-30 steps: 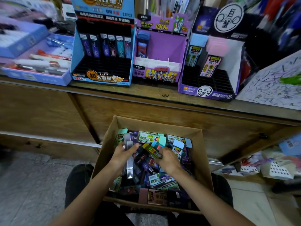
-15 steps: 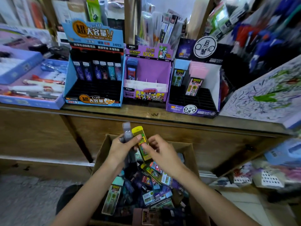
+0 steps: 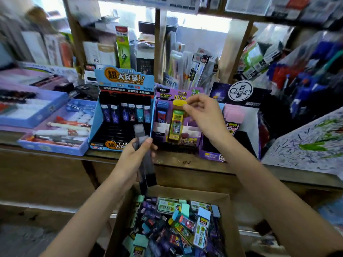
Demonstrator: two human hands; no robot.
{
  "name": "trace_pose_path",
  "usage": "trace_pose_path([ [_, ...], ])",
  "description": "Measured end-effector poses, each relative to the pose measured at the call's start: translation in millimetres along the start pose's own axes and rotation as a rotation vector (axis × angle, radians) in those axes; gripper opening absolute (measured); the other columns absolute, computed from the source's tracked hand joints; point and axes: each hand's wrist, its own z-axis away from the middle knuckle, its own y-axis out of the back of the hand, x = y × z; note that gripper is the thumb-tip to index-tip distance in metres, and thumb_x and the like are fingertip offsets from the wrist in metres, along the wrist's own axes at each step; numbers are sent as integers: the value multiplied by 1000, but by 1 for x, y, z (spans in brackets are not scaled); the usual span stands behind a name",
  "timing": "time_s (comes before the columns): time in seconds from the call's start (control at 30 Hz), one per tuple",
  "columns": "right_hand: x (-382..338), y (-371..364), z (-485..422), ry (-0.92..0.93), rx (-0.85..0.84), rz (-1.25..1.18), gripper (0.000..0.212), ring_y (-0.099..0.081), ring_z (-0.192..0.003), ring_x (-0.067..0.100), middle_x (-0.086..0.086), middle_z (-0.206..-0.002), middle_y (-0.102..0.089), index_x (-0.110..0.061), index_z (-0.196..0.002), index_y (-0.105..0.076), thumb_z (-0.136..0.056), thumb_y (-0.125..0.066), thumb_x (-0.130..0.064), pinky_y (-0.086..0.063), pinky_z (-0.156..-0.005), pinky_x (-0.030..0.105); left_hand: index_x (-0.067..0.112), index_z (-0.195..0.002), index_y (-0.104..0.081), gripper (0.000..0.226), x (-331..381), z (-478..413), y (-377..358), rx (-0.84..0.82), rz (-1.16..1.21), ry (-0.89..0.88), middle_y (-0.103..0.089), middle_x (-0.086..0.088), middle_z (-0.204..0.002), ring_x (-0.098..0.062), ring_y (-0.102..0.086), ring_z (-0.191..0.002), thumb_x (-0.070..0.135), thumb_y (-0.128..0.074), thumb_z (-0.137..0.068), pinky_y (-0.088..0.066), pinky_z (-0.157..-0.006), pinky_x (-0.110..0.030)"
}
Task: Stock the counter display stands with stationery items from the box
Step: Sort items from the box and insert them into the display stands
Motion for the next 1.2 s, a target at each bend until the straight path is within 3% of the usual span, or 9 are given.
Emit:
trace_pose_path([
  [0.13,4,-3,-41,99,169,145,14,-58,-76,5,-11,-78,-57,-22,-82,-56,-86,-64,-11,-48,-71,24,12,-100,-60,18,2,-4,17,-6,84,41,-70,1,-78,-11,-66,-72,24,-56,-87,-53,-69,-28],
  [0.33,32,-23,-52,38,90,202,3,-60,-86,17,0,-85,-60,-10,-93,-60,-90,-60,-9,-53,-84,40,11,-101,-59,27,3,-4,27,-29,150,20,-74,-3,-85,-15,-71,-81,25,-59,-79,-56,-61,-23],
  [0.53,44,-30,-46,-14,-21,374,2,-60,-81,18,-3,-74,-57,-11,-92,-60,-91,-60,-13,-47,-77,28,10,-98,-60,24,1,-10,31,-11,155,2,-75,-5,-91,-18,-71,-88,28,-54,-84,-56,-66,-23],
  [0.7,33,-29,-22,64,82,473,14,-53,-82,9,-5,-90,-54,-13,-106,-56,-94,-53,-20,-43,-74,20,9,-100,-59,30,6,-13,26,-24,201,-11,-74,-3,-99,-15,-69,-96,32,-51,-83,-56,-72,-21],
  [0.8,26,-39,23,51,-107,232,8,-56,-84,-4,-16,-90,-58,-29,-96,-53,-95,-48,-34,-44,-69,8,12,-97,-58,27,11,-14,18,-61,221,-19,-72,-1,-108,-10,-65,-106,35,-50,-85,-53,-79,-19],
  [0.93,30,-65,71,-434,-473,-237,22,-62,-97,10,-6,-105,-64,-29,-103,-55,-95,-43,-46,-50,-82,28,14,-93,-55,26,13,-12,3,-99,220,-45,-70,1,-112,-10,-62,-110,38,-50,-84,-54,-81,-22],
  [1.03,36,-72,86,-614,-477,-634,38,-67,-82,23,3,-98,-69,-17,-117,-55,-92,-49,-44,-55,-65,33,16,-95,-57,27,7,-9,-2,-51,135,-84,-69,4,-115,-8,-64,-105,40,-49,-86,-52,-76,-22],
  [1.13,39,-70,86,-513,-400,-599,38,-60,-57,14,2,-76,-68,-10,-111,-60,-90,-53,-41,-42,-45,21,18,-98,-63,30,5,-6,0,-11,60,-93,-72,9,-101,-7,-66,-83,42,-51,-84,-53,-59,-22],
  [1.2,40,-67,82,-456,-337,-514,32,-56,-51,12,4,-74,-67,-8,-104,-64,-92,-55,-37,-37,-41,20,17,-97,-66,30,7,-5,1,15,25,-63,-69,3,-86,-12,-64,-82,40,-56,-81,-53,-67,-27],
])
